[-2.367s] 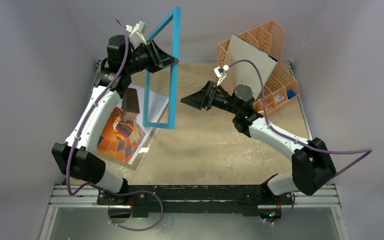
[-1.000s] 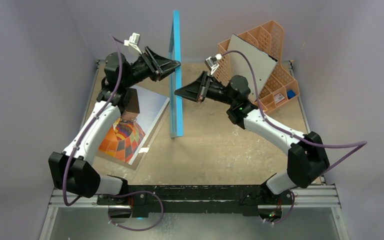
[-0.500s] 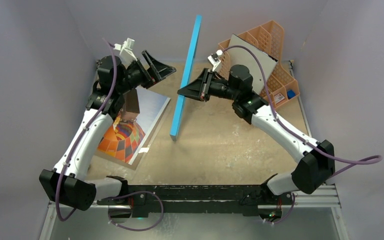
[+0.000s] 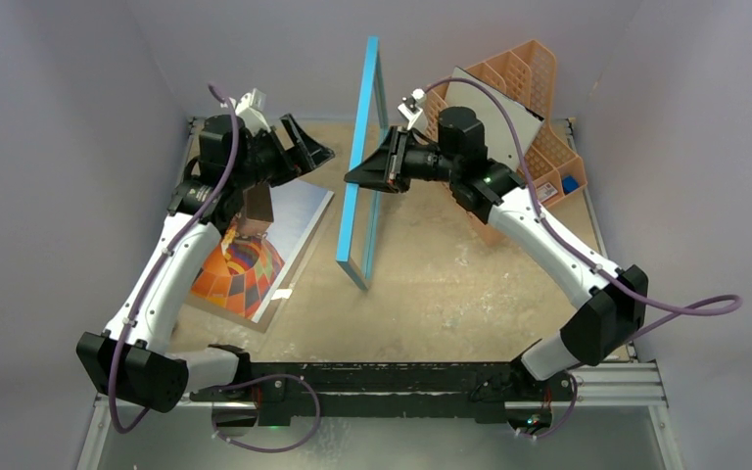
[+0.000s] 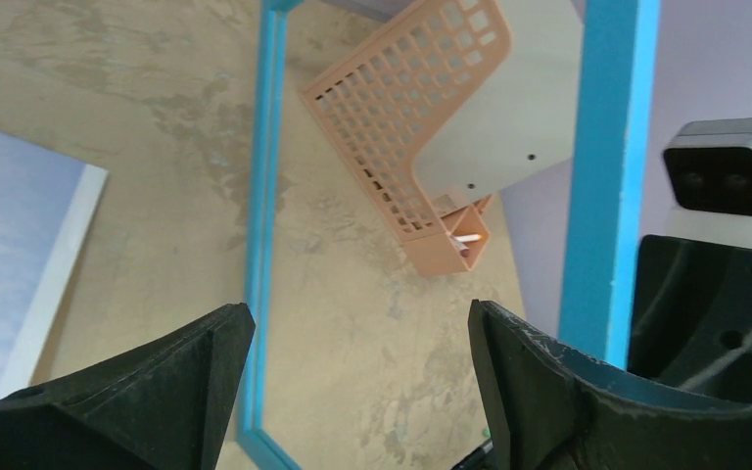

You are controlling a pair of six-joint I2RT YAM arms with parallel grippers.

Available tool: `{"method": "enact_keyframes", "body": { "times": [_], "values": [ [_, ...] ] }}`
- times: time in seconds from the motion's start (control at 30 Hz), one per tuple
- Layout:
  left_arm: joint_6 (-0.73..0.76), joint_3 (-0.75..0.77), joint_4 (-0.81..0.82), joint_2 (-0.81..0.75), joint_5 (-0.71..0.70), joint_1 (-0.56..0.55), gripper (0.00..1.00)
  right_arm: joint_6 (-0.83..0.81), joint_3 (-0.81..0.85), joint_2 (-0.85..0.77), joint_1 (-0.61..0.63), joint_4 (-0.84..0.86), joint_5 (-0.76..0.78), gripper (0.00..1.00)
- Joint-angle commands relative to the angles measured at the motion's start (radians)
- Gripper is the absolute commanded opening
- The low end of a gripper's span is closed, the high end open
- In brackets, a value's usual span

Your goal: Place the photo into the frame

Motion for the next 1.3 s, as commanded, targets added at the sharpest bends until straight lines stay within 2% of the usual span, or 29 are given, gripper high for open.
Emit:
{"method": "enact_keyframes", "body": {
  "times": [0.0, 0.13, 0.3, 0.4, 0.63, 0.9, 1.1, 1.27],
  "values": [
    [0.094, 0.033, -0.081, -0.023, -0.118, 0.000, 0.85, -0.079, 0.082, 0.007, -0.005, -0.113, 0.010, 0.00],
    [0.124, 0.015, -0.117, -0.026, -0.184, 0.000, 0.85, -0.085, 0.100, 0.030, -0.030, -0.204, -0.028, 0.00],
    [0.155, -0.012, -0.152, -0.023, -0.314, 0.000, 0.85, -0.082, 0.103, 0.073, -0.073, -0.228, -0.096, 0.00],
    [0.173, -0.024, -0.159, -0.014, -0.346, 0.000, 0.84, -0.108, 0.116, 0.122, -0.077, -0.261, -0.095, 0.00],
    [0.189, -0.018, -0.169, 0.006, -0.387, 0.000, 0.84, -0.165, 0.199, 0.244, -0.056, -0.295, 0.041, 0.00],
    [0.201, 0.072, -0.218, 0.069, -0.514, 0.012, 0.84, -0.160, 0.147, 0.292, 0.030, -0.281, 0.157, 0.00],
    [0.211, 0.134, -0.227, 0.127, -0.629, 0.067, 0.84, -0.052, 0.042, 0.336, 0.072, -0.184, 0.274, 0.00],
    [0.212, 0.154, -0.203, 0.155, -0.639, 0.140, 0.84, 0.047, 0.028, 0.415, 0.120, -0.111, 0.346, 0.00]
  ]
}}
